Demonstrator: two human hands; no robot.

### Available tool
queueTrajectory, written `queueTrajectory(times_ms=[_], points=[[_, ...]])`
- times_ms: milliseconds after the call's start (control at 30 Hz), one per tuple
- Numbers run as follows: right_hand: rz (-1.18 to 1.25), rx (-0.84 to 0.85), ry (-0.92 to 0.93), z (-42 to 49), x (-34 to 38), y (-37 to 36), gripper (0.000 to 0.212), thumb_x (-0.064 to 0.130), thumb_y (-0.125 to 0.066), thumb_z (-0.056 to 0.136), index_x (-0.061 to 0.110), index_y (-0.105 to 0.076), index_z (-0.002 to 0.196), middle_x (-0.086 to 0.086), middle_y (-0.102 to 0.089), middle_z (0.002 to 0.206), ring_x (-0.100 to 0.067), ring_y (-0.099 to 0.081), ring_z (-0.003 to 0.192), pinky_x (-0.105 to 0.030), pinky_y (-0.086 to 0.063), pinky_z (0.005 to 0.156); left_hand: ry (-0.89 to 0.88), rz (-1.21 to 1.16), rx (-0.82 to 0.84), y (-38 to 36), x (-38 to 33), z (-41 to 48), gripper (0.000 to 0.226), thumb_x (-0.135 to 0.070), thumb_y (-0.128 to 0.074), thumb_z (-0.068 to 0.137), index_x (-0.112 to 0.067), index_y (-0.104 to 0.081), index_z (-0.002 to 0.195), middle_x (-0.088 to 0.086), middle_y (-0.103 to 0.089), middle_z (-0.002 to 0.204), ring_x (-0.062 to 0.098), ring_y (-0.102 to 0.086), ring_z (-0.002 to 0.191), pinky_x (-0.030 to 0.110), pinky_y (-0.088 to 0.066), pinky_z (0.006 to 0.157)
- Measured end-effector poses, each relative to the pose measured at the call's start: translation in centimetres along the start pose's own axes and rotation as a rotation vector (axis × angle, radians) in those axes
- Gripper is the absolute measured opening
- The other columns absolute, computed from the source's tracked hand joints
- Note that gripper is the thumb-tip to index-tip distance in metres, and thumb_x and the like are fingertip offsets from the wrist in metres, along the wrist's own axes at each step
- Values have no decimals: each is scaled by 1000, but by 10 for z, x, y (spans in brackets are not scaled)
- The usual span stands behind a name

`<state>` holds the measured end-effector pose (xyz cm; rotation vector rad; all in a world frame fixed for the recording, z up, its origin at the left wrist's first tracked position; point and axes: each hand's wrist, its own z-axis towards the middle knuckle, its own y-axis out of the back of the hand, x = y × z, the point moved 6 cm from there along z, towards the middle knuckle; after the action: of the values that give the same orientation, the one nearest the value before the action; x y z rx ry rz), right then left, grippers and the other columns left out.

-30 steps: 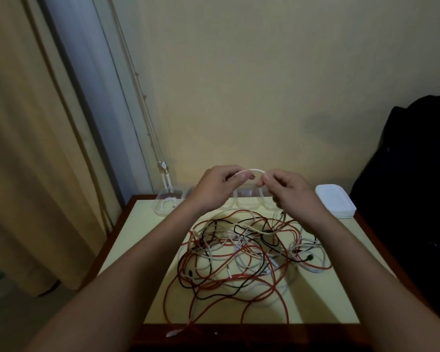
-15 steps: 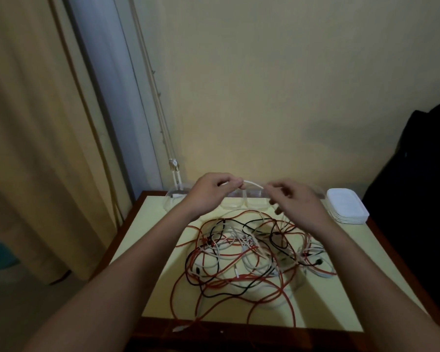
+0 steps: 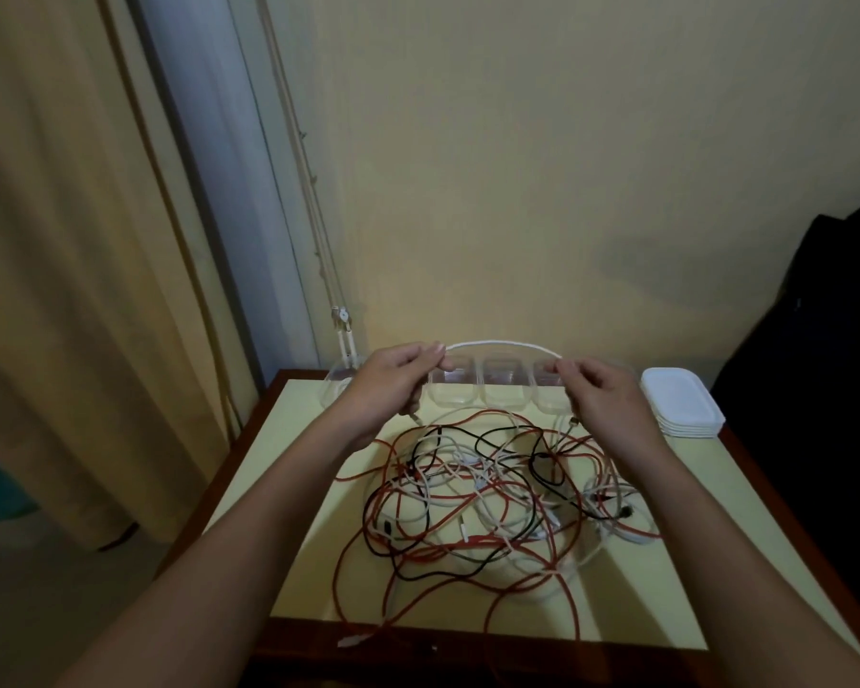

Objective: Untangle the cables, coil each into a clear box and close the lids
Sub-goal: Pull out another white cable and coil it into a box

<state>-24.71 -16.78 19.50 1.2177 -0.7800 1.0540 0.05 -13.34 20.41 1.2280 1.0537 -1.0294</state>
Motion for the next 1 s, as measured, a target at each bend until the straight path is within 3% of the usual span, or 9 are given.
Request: queueTrajectory(times_ms=[100,200,400,567,700,867,1000], points=[[-54,105,99,-7,15,-17,19,39,-52,103,32,-69,102,18,-60,76,-2,-54,69,-24,-41,63,28,-51,70,-17,1,-4,31,-38,-52,102,-15,-73,97,-3,-34,62,11,-32,54,22,-32,51],[-87,163,187,-13,24,-36,24,36,-50,105,31,-66,88,21,-52,61,-1,-44,58,-29,-34,59,71,-209,147,-37,0,-7,28,-34,-52,103,-12,-69,96,-3,-27,60,10,-23,50,25,-19,48],[73,-3,35,-10,5,-22,30,34,-48,106,26,-68,86,29,-52,53,2,-45,57,-27,-32,60,138,-501,181,-35,0,-16,28,-31,-47,105,-13,-56,84,-1,-14,63,14,-9,52,27,-12,49],[168,92,-100,-18,-18,-30,29,42,-54,102,27,-73,87,4,-43,65,-14,-37,58,-30,-32,59,244,-828,166,-30,4,-15,31,-34,-46,104,-17,-52,79,-8,-19,53,6,-16,38,21,-11,39],[143,46,-175,-24,-36,-24,25,38,-57,102,22,-73,92,22,-55,57,-3,-44,63,-26,-33,59,264,-1086,70,-12,9,-11,34,-28,-38,104,-15,-52,76,-7,-23,47,7,-19,35,22,-11,39],[37,-59,-158,-35,-61,-14,18,34,-63,98,20,-66,88,-2,-55,73,-16,-47,63,-30,-35,58,245,-1124,-96,11,21,-12,29,-22,-37,101,-12,-59,84,-8,-26,52,7,-20,40,21,-14,42],[-320,-94,78,-41,-55,-14,22,25,-64,97,23,-61,76,7,-63,71,-11,-59,69,-24,-39,59,183,-893,-139,9,25,-17,25,-21,-42,106,-6,-63,105,-3,-44,64,8,-37,52,20,-31,51]])
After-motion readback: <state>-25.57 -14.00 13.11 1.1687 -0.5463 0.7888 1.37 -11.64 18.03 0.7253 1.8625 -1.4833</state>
